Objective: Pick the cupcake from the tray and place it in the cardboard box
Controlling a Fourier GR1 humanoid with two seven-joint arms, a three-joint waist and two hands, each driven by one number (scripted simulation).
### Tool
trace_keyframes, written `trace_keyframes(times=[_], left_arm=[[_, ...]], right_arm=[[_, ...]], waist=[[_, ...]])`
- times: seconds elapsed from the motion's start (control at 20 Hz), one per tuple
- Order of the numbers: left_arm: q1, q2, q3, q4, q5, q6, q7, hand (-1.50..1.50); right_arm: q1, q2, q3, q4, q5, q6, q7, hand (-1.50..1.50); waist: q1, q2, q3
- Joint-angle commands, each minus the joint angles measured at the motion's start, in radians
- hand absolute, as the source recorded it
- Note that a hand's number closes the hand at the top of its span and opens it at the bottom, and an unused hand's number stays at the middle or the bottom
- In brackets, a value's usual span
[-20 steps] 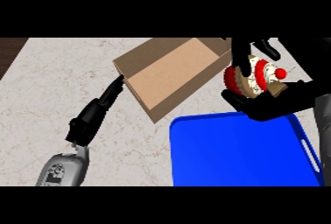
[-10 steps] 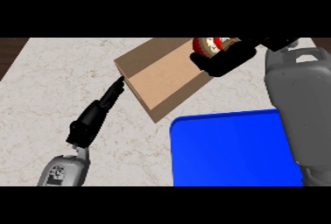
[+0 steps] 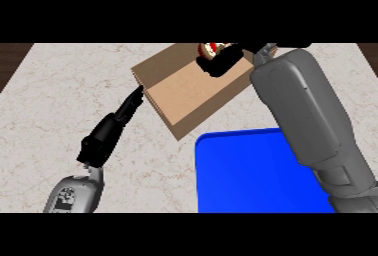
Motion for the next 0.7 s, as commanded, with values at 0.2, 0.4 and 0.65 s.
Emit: trace_keyframes(times=[0.2, 0.4, 0.65], left_arm=[[-0.038, -0.03, -0.011, 0.041, -0.008, 0.011, 0.004, 0.0], [0.014, 0.019, 0.014, 0.018, 0.018, -0.032, -0.028, 0.0], [-0.003, -0.022, -0.01, 0.067, -0.026, 0.017, -0.062, 0.0]], right_arm=[[-0.029, 0.105, -0.031, 0.28, 0.03, -0.081, -0.003, 1.5], [-0.048, 0.158, -0.074, 0.408, -0.01, -0.071, -0.005, -1.5], [-0.103, 0.093, -0.172, 0.548, -0.077, -0.066, -0.191, -1.5]], waist=[[0.001, 0.003, 0.0], [0.011, 0.004, 0.0], [0.009, 0.008, 0.0]])
